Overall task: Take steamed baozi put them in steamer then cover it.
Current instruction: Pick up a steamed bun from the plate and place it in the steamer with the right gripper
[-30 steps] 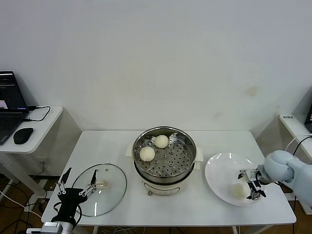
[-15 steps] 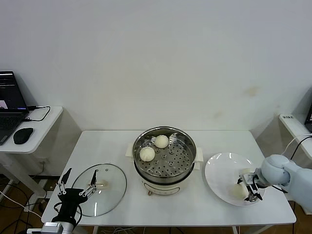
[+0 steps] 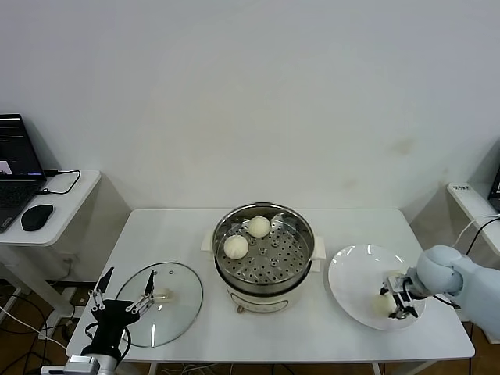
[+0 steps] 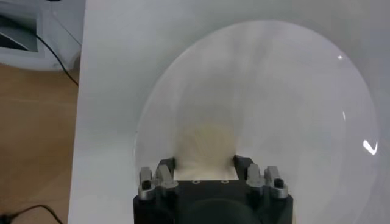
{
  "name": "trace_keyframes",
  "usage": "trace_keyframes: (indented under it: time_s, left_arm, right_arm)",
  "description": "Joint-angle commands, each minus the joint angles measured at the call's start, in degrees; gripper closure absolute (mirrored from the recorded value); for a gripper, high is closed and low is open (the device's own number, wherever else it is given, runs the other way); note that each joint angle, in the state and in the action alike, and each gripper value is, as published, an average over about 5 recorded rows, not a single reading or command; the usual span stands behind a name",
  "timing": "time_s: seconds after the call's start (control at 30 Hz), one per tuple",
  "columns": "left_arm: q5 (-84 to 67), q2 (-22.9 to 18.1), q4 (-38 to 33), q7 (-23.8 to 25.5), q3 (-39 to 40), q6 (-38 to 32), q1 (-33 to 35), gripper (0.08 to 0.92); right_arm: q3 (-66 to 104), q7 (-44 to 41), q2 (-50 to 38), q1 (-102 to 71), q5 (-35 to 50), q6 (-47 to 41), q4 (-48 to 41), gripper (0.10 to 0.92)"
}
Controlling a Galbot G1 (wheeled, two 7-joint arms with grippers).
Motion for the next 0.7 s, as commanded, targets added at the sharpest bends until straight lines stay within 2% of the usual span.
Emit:
trace_keyframes:
  time_s: [0.03, 0.4, 0.7]
  left_arm:
    - [-0.08, 0.10, -0.12, 0.01, -0.06, 0.09, -0.10, 0.177]
    - [-0.42, 0.51, -0.57, 0.04, 0.16, 0.07, -0.45, 0.177]
    - [-0.61, 0.61, -1.22, 0.06, -0.07, 0.08, -0.46, 0.177]
  right_arm:
    - [-4.07, -2.36, -0.60, 10.55, 3.36, -0.36, 0.45, 0.421]
    - [-12.76, -5.72, 1.76, 37.20, 13.67, -2.23, -1.10, 0.414]
    - [-25.55, -1.43, 16.44, 55.07, 20.61, -3.64, -0.94, 0.414]
